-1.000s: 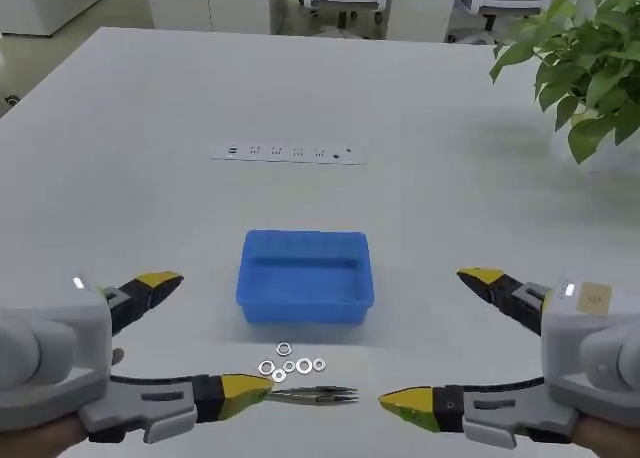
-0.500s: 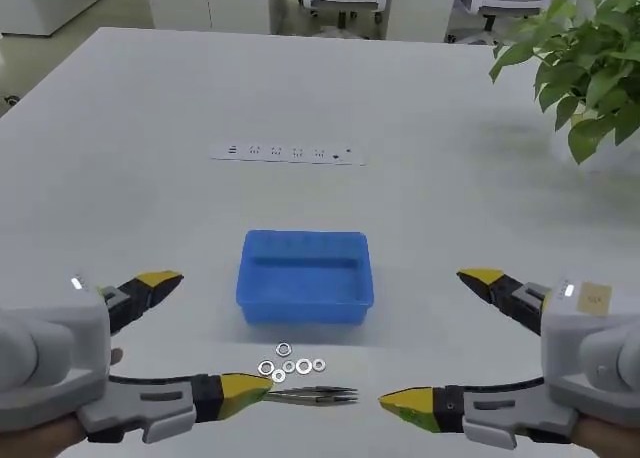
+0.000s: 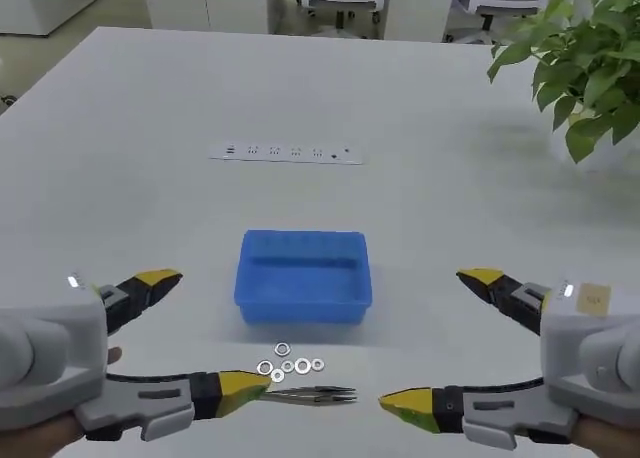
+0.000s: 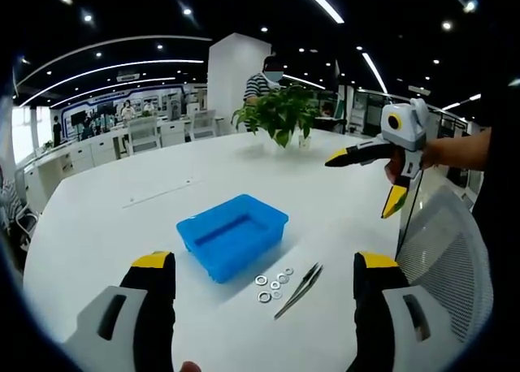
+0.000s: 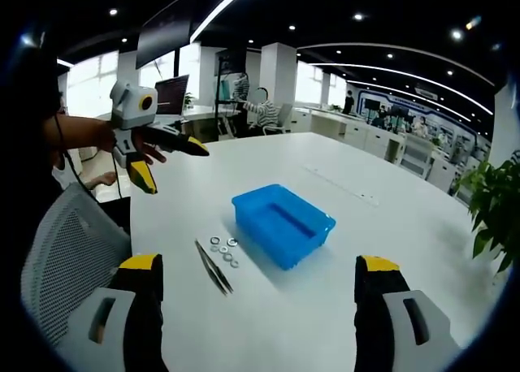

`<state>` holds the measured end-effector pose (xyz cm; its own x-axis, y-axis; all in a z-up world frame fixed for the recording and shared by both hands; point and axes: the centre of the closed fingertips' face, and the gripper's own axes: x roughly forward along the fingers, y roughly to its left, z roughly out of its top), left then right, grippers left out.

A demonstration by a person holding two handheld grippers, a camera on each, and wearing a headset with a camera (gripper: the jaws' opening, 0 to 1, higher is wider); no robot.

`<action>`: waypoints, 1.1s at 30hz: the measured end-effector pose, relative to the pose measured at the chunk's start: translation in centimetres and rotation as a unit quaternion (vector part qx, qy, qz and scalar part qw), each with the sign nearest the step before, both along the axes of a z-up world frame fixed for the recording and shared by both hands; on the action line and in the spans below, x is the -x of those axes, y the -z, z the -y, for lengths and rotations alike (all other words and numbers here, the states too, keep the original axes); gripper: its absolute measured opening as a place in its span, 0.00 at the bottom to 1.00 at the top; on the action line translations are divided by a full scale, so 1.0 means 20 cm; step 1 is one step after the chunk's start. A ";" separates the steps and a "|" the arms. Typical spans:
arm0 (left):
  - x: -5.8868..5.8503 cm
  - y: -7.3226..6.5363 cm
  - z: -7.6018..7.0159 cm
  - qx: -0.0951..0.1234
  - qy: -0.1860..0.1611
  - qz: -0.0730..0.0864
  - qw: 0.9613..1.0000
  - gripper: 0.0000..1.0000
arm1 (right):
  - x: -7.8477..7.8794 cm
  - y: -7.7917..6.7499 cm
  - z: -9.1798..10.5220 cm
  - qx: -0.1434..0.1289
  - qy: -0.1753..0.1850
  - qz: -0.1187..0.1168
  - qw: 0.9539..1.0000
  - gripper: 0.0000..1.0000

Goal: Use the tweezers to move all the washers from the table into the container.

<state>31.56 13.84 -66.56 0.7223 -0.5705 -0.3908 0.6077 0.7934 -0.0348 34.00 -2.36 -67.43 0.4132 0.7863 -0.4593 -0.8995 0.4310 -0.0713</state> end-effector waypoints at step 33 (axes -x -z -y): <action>0.00 0.00 -0.01 -0.012 0.006 0.004 1.000 0.96 | 0.00 -0.01 0.00 0.003 -0.007 0.004 1.000 1.00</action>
